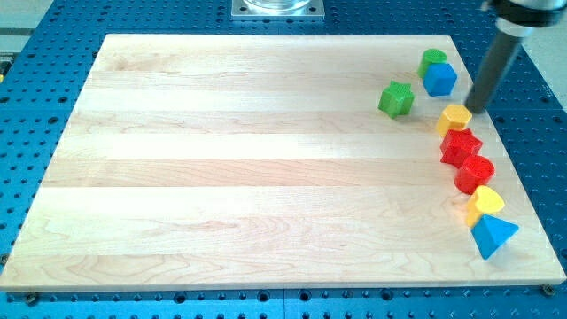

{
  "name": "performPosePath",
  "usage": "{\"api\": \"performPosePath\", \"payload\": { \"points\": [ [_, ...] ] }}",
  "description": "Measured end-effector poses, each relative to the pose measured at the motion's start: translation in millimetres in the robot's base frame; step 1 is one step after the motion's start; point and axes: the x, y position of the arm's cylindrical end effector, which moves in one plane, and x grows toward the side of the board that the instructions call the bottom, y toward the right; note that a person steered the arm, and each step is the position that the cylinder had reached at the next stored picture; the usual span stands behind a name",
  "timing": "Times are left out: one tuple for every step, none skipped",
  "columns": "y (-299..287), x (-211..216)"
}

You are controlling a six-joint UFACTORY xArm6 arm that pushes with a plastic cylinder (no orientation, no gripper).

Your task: Move the red star to the bottom of the hexagon

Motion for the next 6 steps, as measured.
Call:
{"api": "performPosePath", "payload": {
  "points": [
    [-57, 40],
    [-93, 40],
    [-48, 52],
    [-5, 48],
    [0, 70],
    [-63, 73]
  ]
}}
